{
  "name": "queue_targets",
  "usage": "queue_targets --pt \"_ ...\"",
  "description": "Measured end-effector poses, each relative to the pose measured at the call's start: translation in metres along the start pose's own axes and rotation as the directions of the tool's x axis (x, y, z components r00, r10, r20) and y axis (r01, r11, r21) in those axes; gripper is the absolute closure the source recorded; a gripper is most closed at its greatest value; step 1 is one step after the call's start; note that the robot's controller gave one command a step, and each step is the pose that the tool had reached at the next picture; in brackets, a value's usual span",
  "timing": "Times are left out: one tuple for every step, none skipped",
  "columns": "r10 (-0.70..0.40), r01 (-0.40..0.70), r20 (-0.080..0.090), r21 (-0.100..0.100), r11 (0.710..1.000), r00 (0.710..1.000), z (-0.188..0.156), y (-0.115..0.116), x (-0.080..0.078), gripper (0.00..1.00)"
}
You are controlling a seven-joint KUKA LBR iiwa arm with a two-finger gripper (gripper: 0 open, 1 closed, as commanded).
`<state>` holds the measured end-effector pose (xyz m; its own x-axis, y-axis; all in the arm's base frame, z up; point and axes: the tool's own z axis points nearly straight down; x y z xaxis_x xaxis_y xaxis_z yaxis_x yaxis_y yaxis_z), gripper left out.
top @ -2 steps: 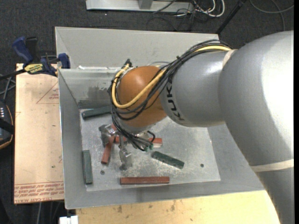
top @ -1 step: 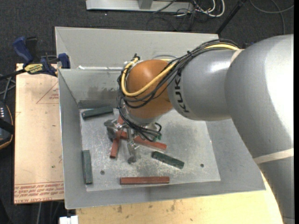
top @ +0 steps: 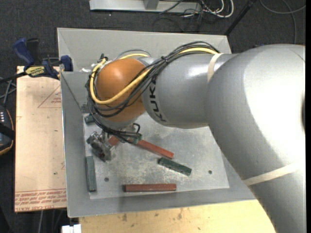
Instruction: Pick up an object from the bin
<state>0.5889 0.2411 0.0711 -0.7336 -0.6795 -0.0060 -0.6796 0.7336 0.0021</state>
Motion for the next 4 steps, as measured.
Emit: queue_targets --pt "0.000 0.000 0.000 0.000 1.000 1.000 0.000 0.000 0.000 1.00" --pt "0.001 -0.001 -0.002 0.001 1.000 1.000 -0.052 -0.042 0.004 1.00" --pt "0.001 -0.001 -0.003 0.001 1.000 1.000 -0.052 -0.042 0.004 1.00" --pt "0.067 -0.067 -0.004 0.002 0.998 0.998 -0.254 -0.031 0.008 1.00"
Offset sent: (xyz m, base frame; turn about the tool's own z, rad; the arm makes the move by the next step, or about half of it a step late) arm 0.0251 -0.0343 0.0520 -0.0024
